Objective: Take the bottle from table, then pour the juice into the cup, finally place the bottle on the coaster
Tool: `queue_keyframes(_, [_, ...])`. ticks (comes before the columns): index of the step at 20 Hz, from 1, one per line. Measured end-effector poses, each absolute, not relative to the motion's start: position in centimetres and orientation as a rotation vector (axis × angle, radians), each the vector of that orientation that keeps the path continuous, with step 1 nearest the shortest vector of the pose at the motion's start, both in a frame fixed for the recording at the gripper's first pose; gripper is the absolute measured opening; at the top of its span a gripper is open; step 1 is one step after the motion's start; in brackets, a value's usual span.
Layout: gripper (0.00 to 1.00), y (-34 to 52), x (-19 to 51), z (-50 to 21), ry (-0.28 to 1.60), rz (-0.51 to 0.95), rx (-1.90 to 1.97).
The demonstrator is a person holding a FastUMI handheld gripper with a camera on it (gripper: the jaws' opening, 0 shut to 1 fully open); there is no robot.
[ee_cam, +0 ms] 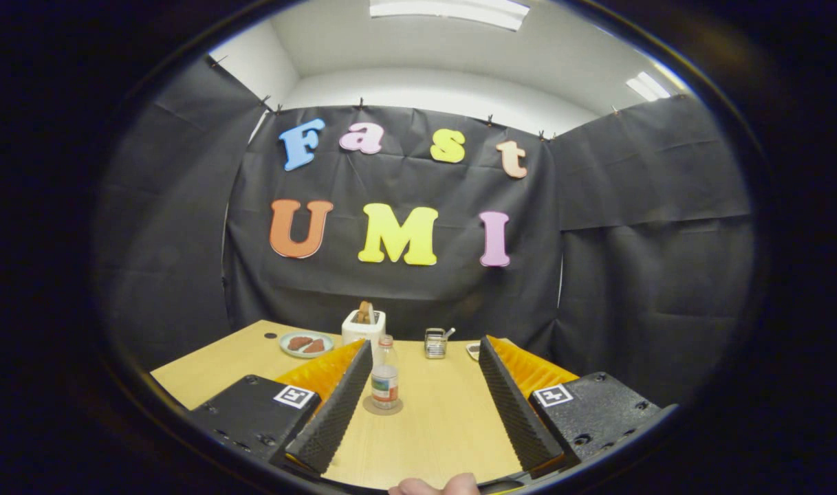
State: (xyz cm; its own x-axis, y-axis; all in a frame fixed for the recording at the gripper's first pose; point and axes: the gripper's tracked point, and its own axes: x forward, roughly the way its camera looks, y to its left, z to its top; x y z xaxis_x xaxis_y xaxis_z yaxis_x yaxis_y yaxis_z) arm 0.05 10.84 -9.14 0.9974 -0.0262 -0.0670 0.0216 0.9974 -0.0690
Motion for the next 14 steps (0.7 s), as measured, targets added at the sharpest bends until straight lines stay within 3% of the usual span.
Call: queue_keyframes(14, [1.00, 11.30, -0.40, -8.79, 0.058, -0.026, -0.058])
